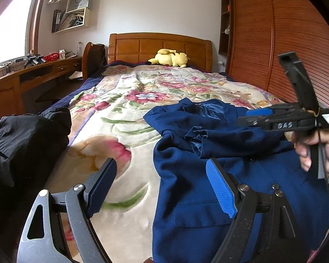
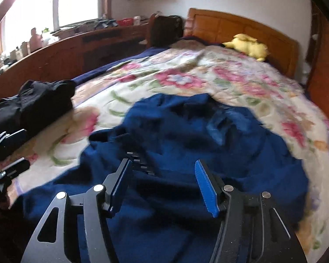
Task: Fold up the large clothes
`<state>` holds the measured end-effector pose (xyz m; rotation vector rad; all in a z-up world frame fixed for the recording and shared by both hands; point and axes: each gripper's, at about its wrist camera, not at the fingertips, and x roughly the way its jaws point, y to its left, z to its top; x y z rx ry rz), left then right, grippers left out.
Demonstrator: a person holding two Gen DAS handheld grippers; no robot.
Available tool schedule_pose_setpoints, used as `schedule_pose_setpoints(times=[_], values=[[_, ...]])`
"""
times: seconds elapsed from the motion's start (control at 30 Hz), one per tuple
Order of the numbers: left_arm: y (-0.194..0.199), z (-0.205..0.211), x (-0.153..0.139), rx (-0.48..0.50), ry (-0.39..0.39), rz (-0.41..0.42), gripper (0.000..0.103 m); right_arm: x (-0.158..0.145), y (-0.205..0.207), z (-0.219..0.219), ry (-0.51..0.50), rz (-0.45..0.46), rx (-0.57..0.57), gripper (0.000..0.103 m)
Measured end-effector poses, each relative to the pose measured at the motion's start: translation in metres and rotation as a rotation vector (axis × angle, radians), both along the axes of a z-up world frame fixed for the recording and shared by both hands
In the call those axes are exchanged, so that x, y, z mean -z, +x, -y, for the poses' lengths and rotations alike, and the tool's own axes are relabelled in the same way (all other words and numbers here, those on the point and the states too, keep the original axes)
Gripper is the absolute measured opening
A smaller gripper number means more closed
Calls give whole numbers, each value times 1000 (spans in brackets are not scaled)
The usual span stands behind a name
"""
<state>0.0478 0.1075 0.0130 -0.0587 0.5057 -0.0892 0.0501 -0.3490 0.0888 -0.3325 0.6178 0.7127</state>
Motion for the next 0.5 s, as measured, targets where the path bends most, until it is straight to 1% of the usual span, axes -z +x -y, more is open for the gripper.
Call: schedule_pose_setpoints(times=[0.1,0.2,0.23,0.27,0.3,0.33,0.37,0.43,0.5], values=[[0,-4,1,-7,-2,-2,84,11,1,-27,-9,-27,-55,61],[-1,-8,1,-12,-6,-4,84,24,-1,-47,-52,-43,-94,61],[0,-8,1,-14,-6,-4,84,30,4,-53,-76,-40,-99,58],[0,-9,1,-15,-6,-4,84,36,6,-58,-100,-32,-99,36],[0,-9,2,-16,-6,-4,84,41,8,-62,-116,-33,-97,24],[-1,-10,2,-17,-7,-3,84,43,10,-62,-120,-27,-90,10],[-1,-11,2,-16,-7,-2,84,45,11,-62,-114,-14,-86,6],[-3,-11,0,-17,-8,2,84,43,7,-58,-74,3,-99,4],[-4,-13,0,-17,-11,5,84,38,-9,-39,-32,25,-99,4]])
